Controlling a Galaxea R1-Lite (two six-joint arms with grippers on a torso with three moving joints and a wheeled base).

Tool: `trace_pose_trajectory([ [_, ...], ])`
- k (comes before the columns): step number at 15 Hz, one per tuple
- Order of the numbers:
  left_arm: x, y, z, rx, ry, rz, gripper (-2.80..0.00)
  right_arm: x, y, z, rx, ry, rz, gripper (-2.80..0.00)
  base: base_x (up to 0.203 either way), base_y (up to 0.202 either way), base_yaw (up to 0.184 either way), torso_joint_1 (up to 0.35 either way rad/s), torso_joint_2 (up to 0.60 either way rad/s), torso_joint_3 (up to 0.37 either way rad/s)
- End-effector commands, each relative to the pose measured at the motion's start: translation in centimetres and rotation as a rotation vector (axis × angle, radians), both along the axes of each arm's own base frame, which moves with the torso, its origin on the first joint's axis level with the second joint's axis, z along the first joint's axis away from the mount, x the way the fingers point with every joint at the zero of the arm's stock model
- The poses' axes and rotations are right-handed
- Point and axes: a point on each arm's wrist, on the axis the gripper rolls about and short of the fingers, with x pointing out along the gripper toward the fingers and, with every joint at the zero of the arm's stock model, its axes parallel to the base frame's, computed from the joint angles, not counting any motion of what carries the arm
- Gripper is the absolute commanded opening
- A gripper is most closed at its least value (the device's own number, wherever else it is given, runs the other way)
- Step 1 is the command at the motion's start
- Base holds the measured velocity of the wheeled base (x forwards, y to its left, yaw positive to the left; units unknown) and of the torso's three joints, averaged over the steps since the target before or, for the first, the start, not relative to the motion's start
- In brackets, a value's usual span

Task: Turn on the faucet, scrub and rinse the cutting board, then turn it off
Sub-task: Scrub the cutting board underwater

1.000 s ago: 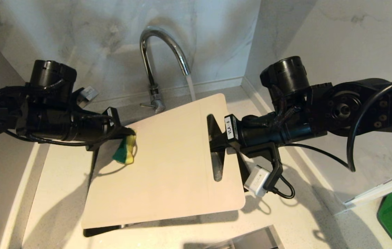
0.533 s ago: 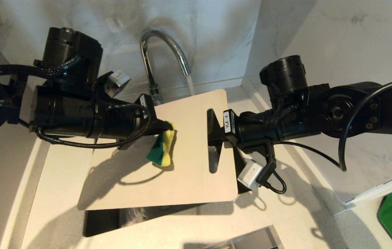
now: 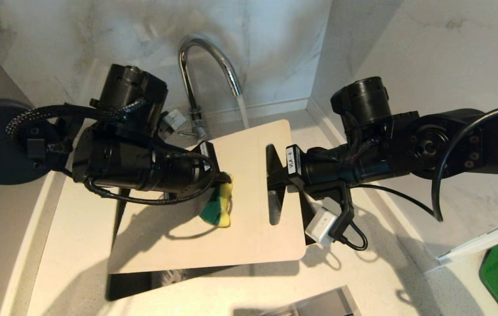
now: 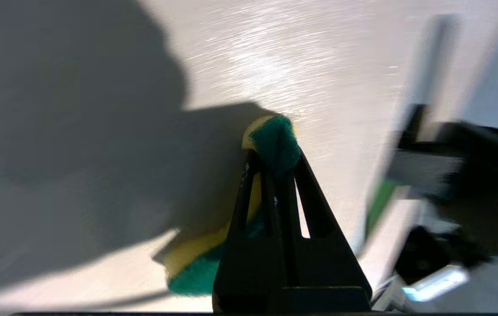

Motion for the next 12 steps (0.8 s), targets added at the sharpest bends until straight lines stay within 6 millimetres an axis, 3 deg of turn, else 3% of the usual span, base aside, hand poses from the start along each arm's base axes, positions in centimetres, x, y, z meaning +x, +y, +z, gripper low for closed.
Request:
trace_pose_trajectory([
  [1,0.2,1.5,-1.4,0.032,0.046,0.035,-2.80,0.0,-0.1,0.1,-0.001,-0.015,0.008,-2.80,0.000,0.000,0.000,0.000,0.00,0.000],
  [4,0.5,3.5,-3.1,0.034,0.052,0.065,-2.80,-0.1,-0.4,0.3,0.002,-0.020,0.001,-2.80,0.000,0.000,0.000,0.000,0.00,0.000],
  [12,3.0,11.8,-7.8,0.045,0.053,0.188,-2.80,0.0,-0.4,0.5,0.011,-0.018,-0.001,-2.80,0.000,0.000,0.000,0.000,0.00,0.000],
])
